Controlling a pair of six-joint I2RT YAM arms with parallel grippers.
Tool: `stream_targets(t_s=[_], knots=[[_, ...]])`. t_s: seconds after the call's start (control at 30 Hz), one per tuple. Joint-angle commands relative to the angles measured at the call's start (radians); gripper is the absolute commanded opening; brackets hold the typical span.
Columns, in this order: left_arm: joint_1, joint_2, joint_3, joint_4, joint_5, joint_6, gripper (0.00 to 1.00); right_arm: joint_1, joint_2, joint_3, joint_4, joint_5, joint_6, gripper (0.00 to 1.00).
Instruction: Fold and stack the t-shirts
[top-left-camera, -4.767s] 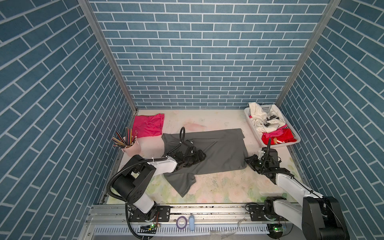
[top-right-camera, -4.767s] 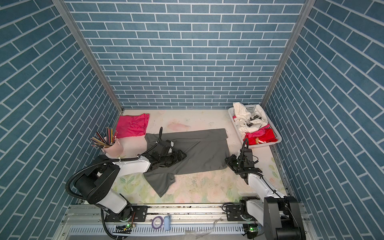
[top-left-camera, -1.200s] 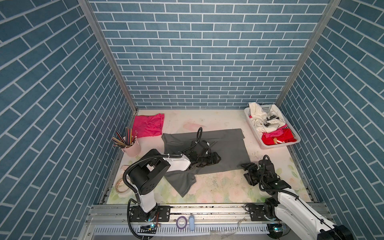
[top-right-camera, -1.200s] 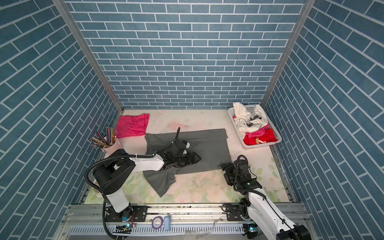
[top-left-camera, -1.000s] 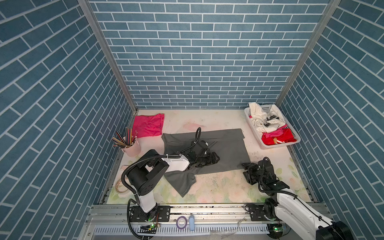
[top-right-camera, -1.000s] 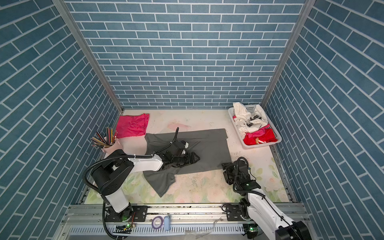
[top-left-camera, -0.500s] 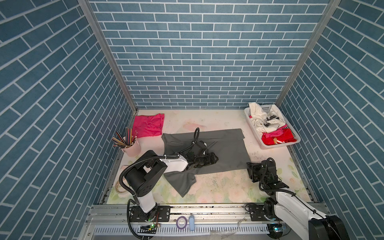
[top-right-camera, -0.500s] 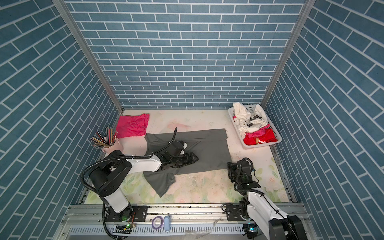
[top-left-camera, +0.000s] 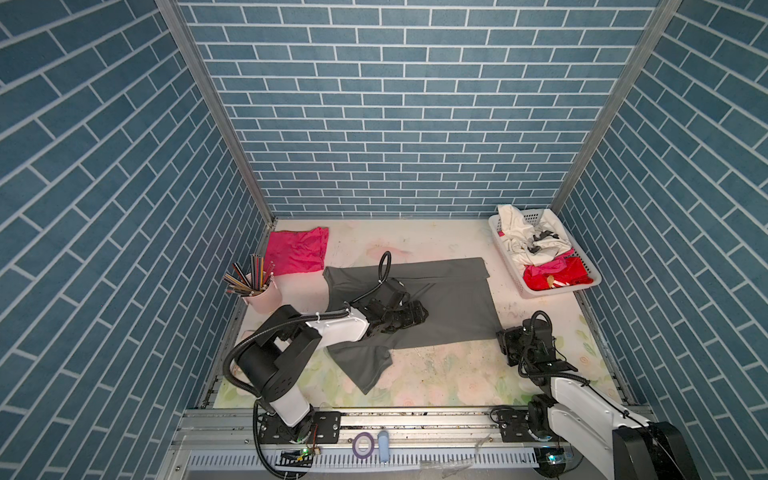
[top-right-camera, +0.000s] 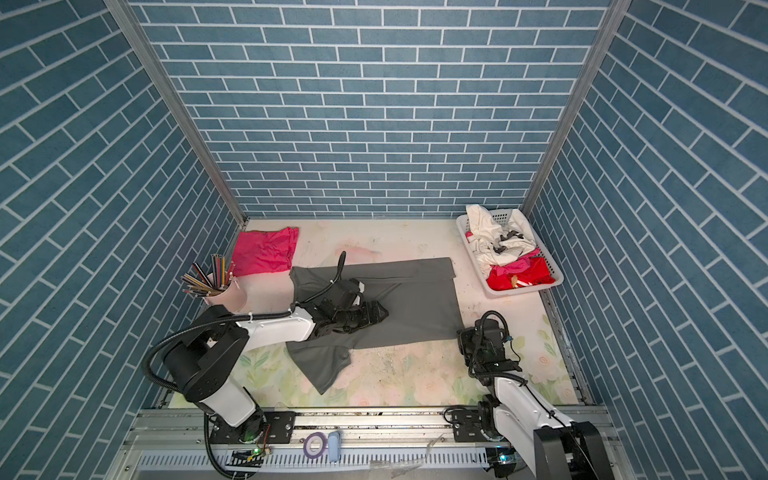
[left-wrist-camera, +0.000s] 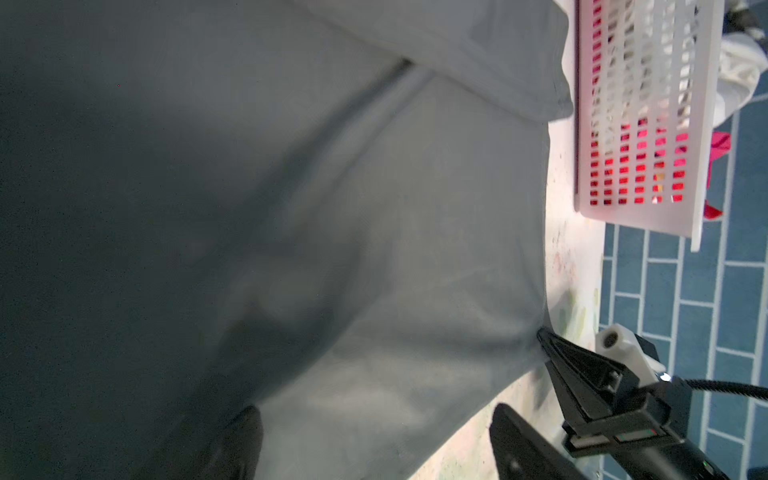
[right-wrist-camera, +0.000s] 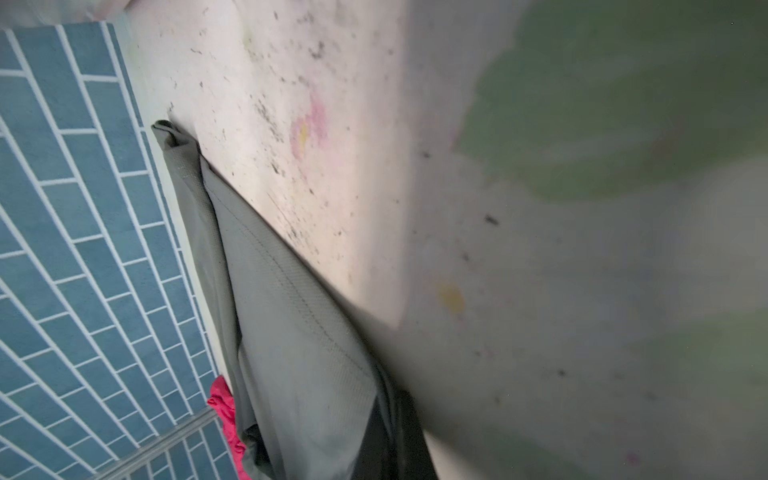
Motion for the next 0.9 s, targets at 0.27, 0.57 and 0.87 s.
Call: stream_targets(t_s=[0.27,0.57,0.87], knots=[[0.202,-0.294,0.031,-0.579,-0.224,-0.02,0.88,-0.003,0.066,0.064,-0.083,0.037,-0.242,0.0],[0.234,-0.603,-0.248,-0.683,-0.077,-0.301,0.86,-0.003,0.164,0.127,-0.018,-0.022,-0.343,0.0],[0.233,-0.835,-0.44,-0.732,-0.054,-0.501,0.73,-0.003,0.254,0.134,0.067,-0.09,-0.356,0.0]])
